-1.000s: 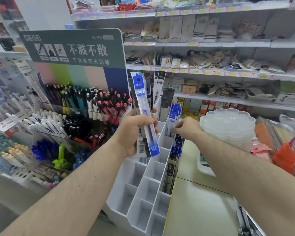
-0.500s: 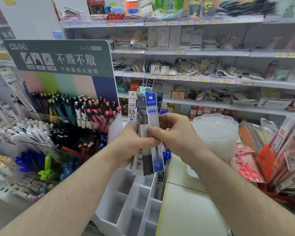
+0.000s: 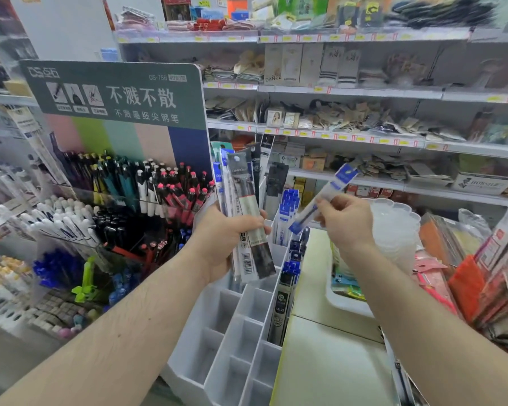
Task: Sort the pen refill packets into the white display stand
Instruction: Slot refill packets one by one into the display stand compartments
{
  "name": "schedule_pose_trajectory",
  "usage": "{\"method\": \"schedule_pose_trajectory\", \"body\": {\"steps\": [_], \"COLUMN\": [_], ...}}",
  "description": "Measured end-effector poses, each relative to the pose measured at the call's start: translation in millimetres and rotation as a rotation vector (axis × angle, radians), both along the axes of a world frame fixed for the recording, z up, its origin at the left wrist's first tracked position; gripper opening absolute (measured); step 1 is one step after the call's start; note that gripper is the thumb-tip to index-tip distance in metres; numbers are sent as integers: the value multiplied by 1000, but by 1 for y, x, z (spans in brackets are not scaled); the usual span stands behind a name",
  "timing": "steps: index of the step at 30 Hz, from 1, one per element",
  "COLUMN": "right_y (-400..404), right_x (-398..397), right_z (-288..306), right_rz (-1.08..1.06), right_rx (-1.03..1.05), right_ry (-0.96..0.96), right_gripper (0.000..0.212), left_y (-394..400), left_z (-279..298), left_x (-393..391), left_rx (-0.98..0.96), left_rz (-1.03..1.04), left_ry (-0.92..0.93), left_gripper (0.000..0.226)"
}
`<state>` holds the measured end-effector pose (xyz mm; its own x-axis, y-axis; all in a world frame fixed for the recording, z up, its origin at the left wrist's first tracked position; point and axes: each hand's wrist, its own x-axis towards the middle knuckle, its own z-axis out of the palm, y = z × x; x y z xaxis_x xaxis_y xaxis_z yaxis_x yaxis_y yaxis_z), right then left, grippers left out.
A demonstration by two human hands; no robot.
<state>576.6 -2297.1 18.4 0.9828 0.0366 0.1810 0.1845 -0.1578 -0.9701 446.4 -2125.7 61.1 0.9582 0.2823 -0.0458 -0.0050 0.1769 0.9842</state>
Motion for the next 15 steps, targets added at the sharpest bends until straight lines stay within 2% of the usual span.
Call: {"method": "schedule_pose_trajectory", "body": {"steps": [3,6,8,13,15], "right_y": [17,33,40,54,56], "right_x": [18,30,34,44,47], "right_z": [-28,-40,-46,-68,-75], "right_rz": [77,110,135,205,213], "right_rx": [-157,-250,-352,-768,-781], "right_ry": [41,18,4,1,46], "right_gripper": [23,15,18,17,16], "left_y": [-1,-1,-2,-3,-3], "left_z": [0,-1,-2,-4,-5], "left_x": [1,1,1,0,0], "left_rx": [2,-13,-15,62,83], "left_rz": [-15,-17,-19,-50,-63], "left_ry": [6,-7,-19,-44,-43], "left_gripper": [20,23,24,19,17]}}
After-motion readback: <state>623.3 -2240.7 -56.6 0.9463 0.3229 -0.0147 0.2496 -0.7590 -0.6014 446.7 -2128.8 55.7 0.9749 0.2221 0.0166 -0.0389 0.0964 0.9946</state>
